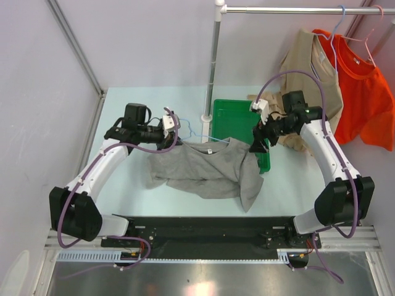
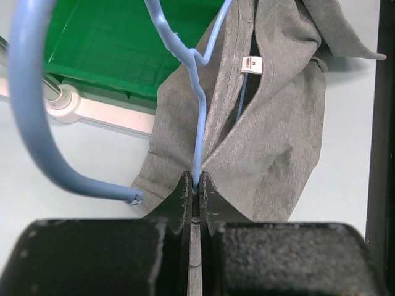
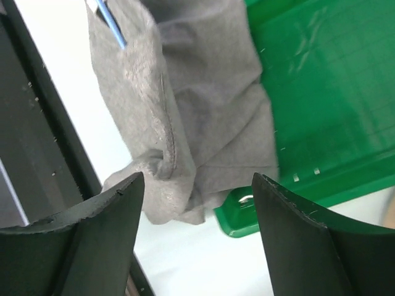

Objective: Place the t-shirt on the hanger
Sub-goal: Place the T-shirt on the hanger, then place the hanger at the clothesline.

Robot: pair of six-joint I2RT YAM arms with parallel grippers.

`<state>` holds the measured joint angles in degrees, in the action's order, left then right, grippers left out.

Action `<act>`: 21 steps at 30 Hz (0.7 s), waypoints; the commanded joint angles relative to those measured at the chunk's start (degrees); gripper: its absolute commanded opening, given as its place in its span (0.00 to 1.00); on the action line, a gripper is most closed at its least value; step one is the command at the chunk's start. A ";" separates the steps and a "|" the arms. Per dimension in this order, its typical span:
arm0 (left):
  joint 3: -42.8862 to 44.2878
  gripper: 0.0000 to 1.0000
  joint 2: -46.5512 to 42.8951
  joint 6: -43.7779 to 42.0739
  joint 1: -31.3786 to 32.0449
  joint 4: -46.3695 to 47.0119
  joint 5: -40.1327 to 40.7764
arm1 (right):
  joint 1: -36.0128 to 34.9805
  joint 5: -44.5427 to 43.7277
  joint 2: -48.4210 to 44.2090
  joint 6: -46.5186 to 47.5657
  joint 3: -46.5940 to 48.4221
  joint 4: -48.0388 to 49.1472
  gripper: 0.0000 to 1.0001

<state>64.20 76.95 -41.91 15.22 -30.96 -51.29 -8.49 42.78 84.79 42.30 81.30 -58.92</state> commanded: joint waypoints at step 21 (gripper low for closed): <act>3.03 0.00 -2.94 -2.04 4.64 0.55 -1.80 | -10.84 -1.65 2.56 6.74 1.41 1.43 0.48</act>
<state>64.23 75.77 -44.07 19.22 -32.69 -51.29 -17.43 41.45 85.60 45.76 80.12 -56.36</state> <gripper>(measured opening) 0.026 0.515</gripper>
